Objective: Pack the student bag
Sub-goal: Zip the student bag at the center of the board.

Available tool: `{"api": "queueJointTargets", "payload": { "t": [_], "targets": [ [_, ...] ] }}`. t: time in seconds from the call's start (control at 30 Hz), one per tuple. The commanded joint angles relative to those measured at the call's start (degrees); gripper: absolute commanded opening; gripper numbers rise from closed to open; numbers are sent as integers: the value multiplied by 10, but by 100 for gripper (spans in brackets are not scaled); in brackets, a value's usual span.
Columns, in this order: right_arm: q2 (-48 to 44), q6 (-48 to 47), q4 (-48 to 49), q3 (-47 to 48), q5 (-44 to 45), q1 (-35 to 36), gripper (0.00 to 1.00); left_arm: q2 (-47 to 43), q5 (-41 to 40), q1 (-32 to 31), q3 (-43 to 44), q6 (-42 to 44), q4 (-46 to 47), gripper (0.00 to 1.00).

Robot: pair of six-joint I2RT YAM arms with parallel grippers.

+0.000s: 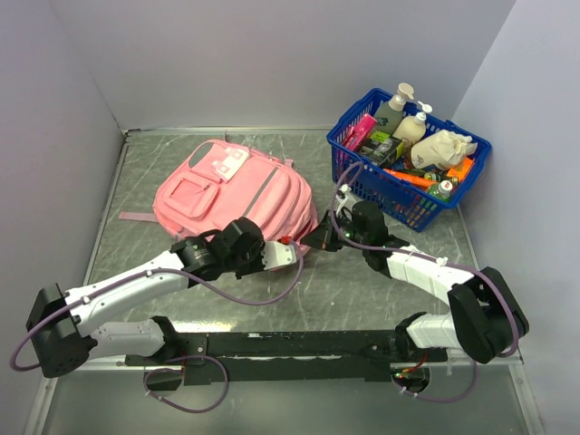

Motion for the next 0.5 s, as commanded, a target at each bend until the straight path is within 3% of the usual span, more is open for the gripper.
{"api": "queueJointTargets", "payload": {
  "t": [0.0,0.47],
  "targets": [
    [-36,-40,7,39,57,-28,0,-30,39,1,30,15,-87,1],
    [-31,-99,-19,63,99,-77,0,-124,36,1,-13,94,-201,1]
  ]
}}
